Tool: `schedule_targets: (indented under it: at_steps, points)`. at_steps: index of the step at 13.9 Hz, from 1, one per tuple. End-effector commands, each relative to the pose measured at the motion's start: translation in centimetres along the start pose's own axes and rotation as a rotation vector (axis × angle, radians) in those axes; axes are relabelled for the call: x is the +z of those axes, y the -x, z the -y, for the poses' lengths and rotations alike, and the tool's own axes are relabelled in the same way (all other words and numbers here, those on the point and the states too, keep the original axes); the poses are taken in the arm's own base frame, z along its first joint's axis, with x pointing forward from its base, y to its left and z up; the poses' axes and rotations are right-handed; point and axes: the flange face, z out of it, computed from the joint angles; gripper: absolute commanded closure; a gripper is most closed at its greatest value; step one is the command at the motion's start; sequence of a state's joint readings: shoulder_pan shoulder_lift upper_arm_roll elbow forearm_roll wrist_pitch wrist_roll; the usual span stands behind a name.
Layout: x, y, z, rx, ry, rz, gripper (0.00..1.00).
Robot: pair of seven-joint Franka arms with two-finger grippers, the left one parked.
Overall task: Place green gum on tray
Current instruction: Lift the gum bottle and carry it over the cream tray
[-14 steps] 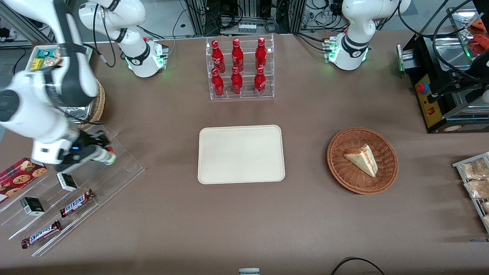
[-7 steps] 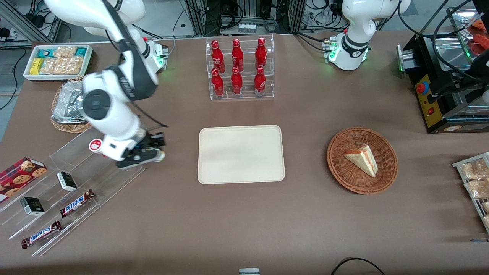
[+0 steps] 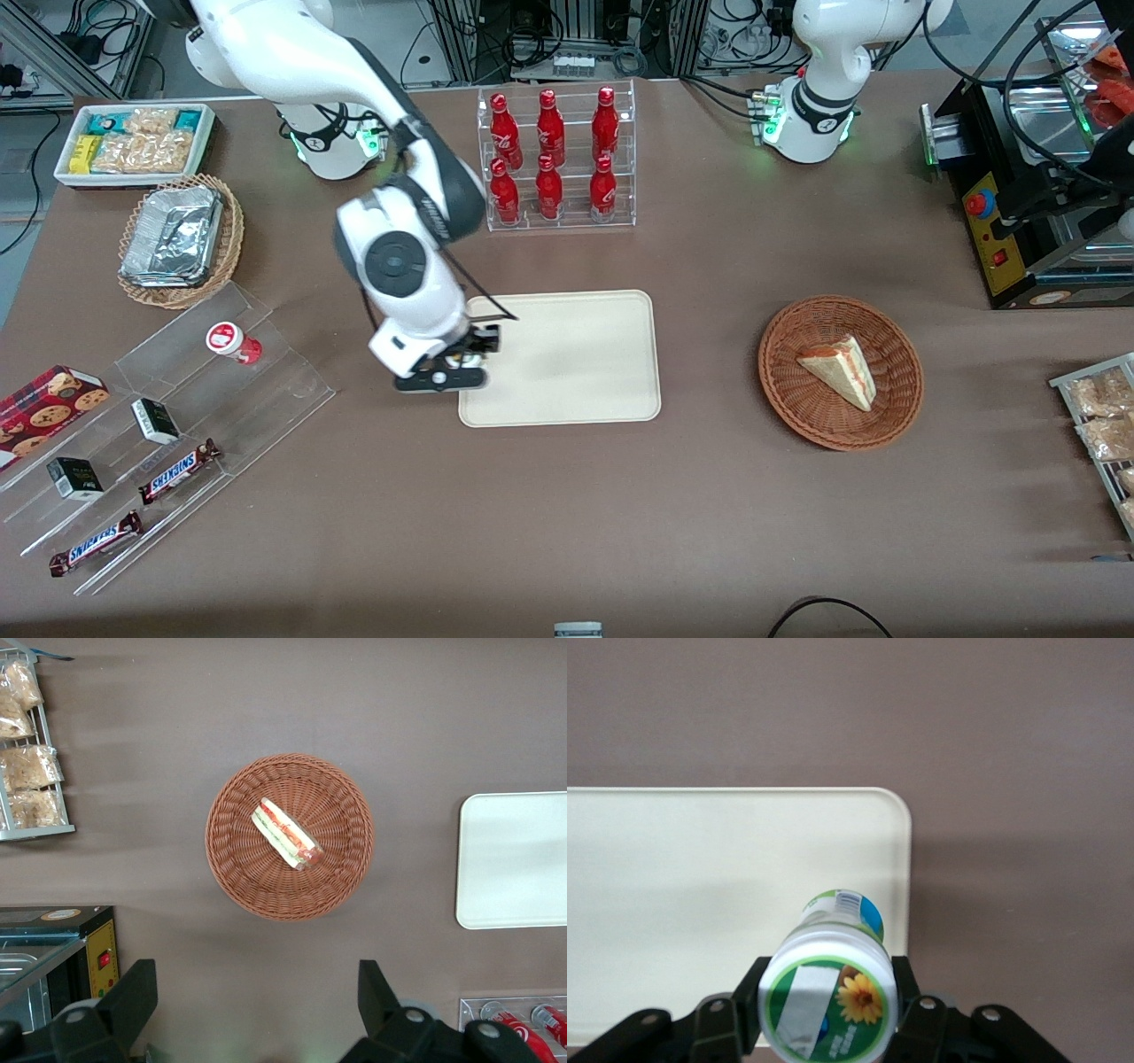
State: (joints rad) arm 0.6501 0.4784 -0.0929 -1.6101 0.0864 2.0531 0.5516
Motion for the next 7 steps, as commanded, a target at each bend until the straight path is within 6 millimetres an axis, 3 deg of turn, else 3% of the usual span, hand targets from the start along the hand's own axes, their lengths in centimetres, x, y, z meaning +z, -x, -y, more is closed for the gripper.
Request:
schedule_targets:
  at_steps: [1, 3, 7]
  points:
    - [2.2, -0.5, 3.8, 0.096, -0.040, 0.033, 1.00]
    - [4.5, 0.5, 6.6, 0.118, -0.042, 0.028, 1.00]
    - [8.4, 2.2, 9.6, 0.134, -0.042, 0.008, 1.00]
